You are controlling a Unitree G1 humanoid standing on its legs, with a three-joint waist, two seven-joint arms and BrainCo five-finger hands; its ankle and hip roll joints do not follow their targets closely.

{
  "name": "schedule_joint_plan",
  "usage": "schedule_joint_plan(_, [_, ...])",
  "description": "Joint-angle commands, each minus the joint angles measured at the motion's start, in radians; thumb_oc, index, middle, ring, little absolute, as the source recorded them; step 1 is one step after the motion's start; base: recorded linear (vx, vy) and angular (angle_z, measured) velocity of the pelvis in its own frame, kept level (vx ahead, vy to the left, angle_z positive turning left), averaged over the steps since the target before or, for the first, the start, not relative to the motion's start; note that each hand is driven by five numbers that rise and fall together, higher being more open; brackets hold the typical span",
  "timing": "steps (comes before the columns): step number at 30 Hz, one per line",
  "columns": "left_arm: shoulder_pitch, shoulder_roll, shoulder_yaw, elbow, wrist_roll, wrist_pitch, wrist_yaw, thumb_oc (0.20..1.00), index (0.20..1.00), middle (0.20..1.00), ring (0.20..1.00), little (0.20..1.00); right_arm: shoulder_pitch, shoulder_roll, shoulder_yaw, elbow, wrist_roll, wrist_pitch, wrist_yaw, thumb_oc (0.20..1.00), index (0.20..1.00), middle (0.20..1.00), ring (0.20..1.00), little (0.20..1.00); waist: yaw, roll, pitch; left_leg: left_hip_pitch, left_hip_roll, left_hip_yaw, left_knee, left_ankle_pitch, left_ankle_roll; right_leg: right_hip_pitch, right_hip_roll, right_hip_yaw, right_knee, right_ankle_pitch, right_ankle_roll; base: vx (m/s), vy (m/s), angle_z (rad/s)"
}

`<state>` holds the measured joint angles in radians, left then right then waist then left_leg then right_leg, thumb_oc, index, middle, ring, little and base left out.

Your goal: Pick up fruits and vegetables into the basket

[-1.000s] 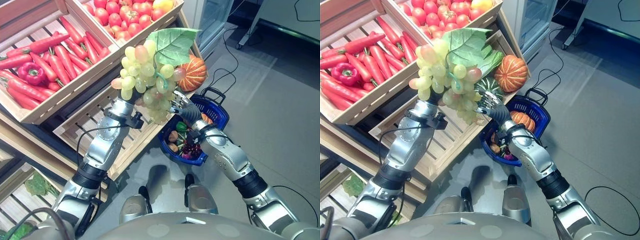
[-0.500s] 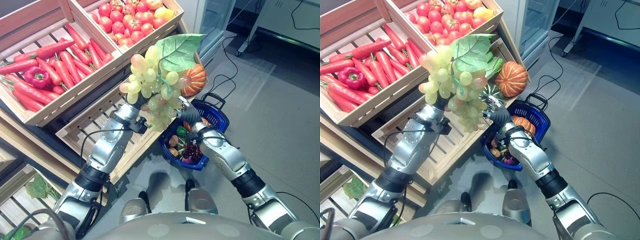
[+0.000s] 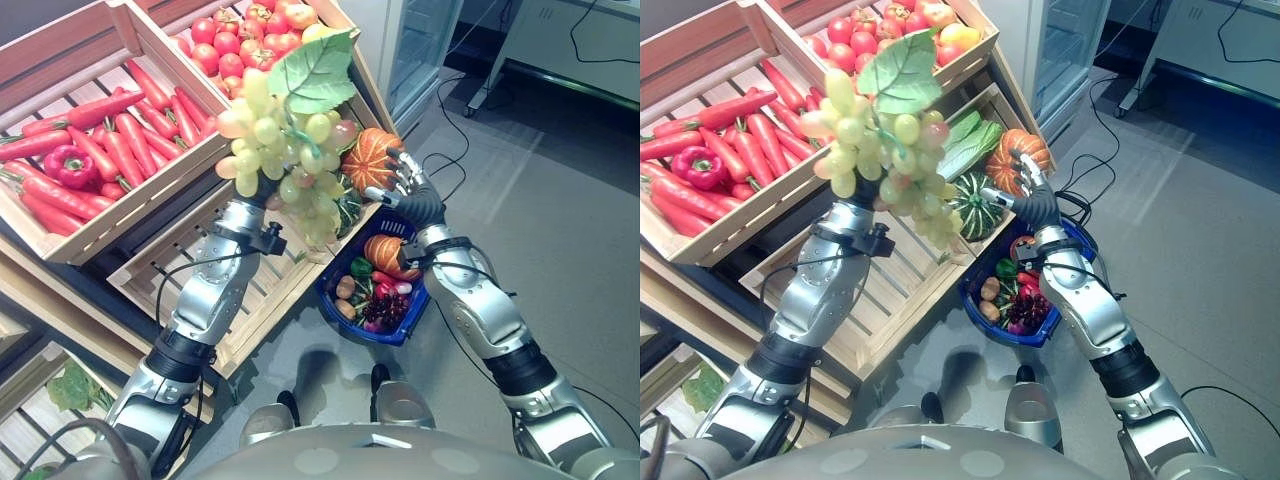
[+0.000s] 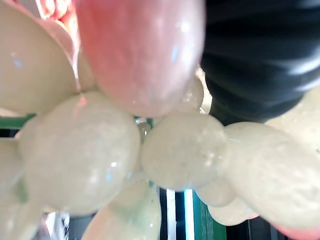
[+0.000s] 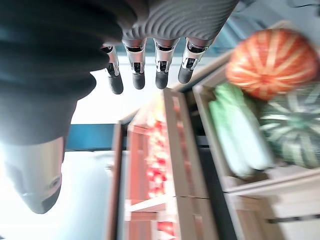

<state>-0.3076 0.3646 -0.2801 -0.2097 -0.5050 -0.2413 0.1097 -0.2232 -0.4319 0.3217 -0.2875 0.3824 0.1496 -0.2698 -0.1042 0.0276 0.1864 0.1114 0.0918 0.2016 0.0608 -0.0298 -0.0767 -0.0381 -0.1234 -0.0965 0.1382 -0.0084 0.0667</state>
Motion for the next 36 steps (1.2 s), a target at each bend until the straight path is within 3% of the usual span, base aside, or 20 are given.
schedule_joint_plan(1, [-0.019,0.014,0.048,-0.102,0.043,-0.045,0.043,0.200,0.200,0.200,0.200,0.200,-0.016,0.017,-0.026,-0.104,0.001,-0.105,0.047,1.000,1.000,1.000,1.000,1.000,-0.003,-0.023,-0.020,-0.007,0.004,-0.044,0.062,-0.120,0.042,0.049,-0.066,0.012,0.004,-0.076,0.088,0.00,0.000,0.00])
schedule_joint_plan(6, [-0.029,0.002,0.045,-0.098,0.085,-0.016,0.083,0.200,0.200,0.200,0.200,0.200,-0.020,0.023,-0.001,-0.170,0.013,-0.119,0.115,1.000,1.000,1.000,1.000,1.000,-0.008,-0.022,-0.017,-0.006,0.001,-0.043,0.063,-0.121,0.043,0.050,-0.067,0.016,0.002,-0.076,0.091,0.00,0.000,0.00])
schedule_joint_plan(13, [-0.053,-0.003,0.020,-0.098,0.103,0.001,0.089,0.200,0.200,0.200,0.200,0.200,-0.078,0.037,0.084,-0.206,0.101,-0.056,0.203,1.000,1.000,1.000,1.000,1.000,0.005,-0.030,-0.019,-0.008,0.000,-0.044,0.066,-0.122,0.039,0.054,-0.071,0.009,-0.001,-0.076,0.094,0.00,0.000,0.00])
schedule_joint_plan(18, [-0.072,-0.012,-0.017,-0.109,0.122,0.022,0.095,0.200,0.200,0.200,0.200,0.200,-0.105,0.064,0.145,-0.194,0.097,-0.036,0.211,1.000,1.000,1.000,1.000,1.000,0.016,-0.033,-0.020,-0.009,0.000,-0.048,0.066,-0.122,0.039,0.057,-0.072,0.005,-0.002,-0.077,0.095,0.00,-0.003,0.01])
schedule_joint_plan(26, [-0.130,-0.026,-0.093,-0.100,0.158,0.065,0.100,0.200,0.200,0.200,0.200,0.200,-0.175,0.112,0.233,-0.133,0.105,0.001,0.139,1.000,1.000,1.000,1.000,1.000,0.028,-0.036,-0.022,-0.003,-0.001,-0.052,0.066,-0.126,0.041,0.068,-0.073,0.002,-0.009,-0.078,0.095,0.00,-0.002,0.01])
schedule_joint_plan(36, [-0.165,-0.040,-0.144,-0.105,0.215,0.045,0.153,0.200,0.200,0.200,0.200,0.200,-0.172,0.135,0.250,-0.024,0.091,-0.003,0.003,1.000,1.000,1.000,1.000,1.000,0.023,-0.039,-0.025,0.006,0.000,-0.046,0.065,-0.134,0.043,0.074,-0.073,0.005,-0.012,-0.078,0.097,0.00,0.000,0.00])
